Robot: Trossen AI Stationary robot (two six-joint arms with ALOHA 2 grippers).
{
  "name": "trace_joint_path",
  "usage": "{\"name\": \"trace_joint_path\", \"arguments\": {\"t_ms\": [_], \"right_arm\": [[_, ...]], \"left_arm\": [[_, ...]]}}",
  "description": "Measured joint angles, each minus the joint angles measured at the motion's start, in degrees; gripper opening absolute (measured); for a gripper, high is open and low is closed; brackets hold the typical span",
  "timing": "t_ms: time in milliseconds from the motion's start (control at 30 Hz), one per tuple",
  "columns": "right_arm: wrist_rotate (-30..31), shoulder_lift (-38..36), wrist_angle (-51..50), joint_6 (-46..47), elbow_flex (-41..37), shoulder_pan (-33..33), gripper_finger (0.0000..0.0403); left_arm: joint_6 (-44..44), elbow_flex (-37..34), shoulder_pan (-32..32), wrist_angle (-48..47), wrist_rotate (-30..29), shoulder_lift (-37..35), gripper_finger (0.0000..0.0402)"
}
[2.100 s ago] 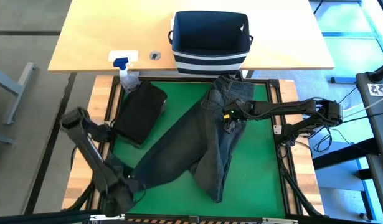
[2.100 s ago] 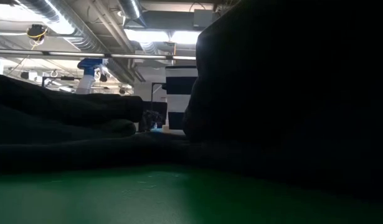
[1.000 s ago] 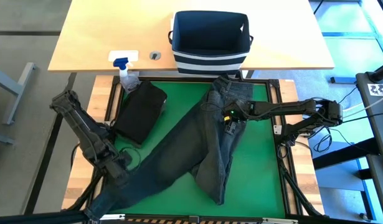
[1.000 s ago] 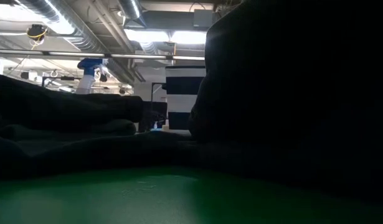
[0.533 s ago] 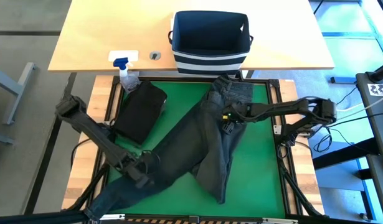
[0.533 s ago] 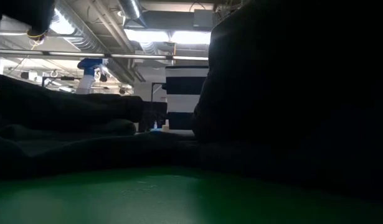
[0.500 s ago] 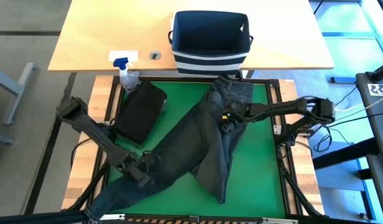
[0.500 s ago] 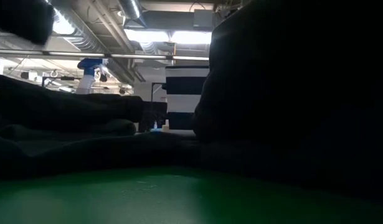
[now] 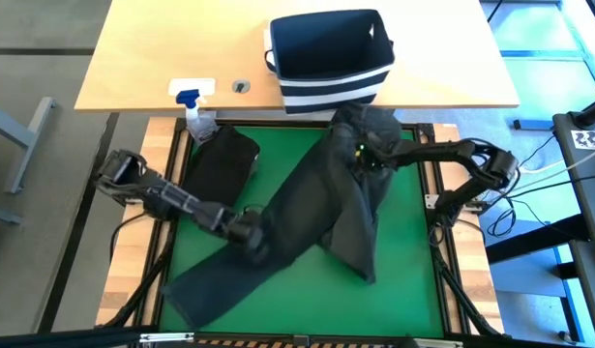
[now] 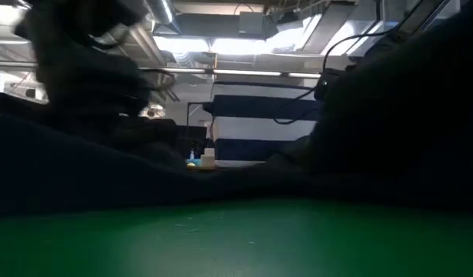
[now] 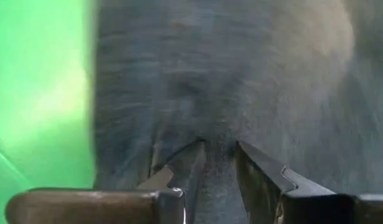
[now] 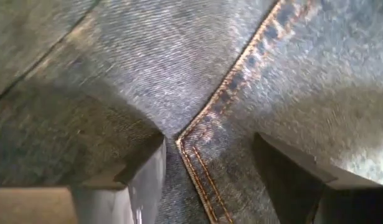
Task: Fold Laundry from Bin
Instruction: Fold the blue pants
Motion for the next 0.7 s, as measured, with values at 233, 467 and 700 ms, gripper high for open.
{"name": "trace_joint_path", "arguments": {"t_ms": [233, 467, 700], "right_arm": [[-2.9, -2.6, -7.1, -6.7, 6.7, -4.2, 0.0241], [-5.6, -12.3, -30.1, -11.9, 18.0, 1.5, 0.0241], [-14.3, -28.4, -35.0, -5.2, 19.3, 16.2, 0.0241]], "left_arm": [[5.9, 3.0, 9.0, -1.9, 2.8, -1.8, 0.0083], [13.7, 14.9, 6.8, -0.6, 5.1, -5.7, 0.0077], [16.2, 18.5, 5.0, 13.3, -1.7, -4.5, 0.01]]}}
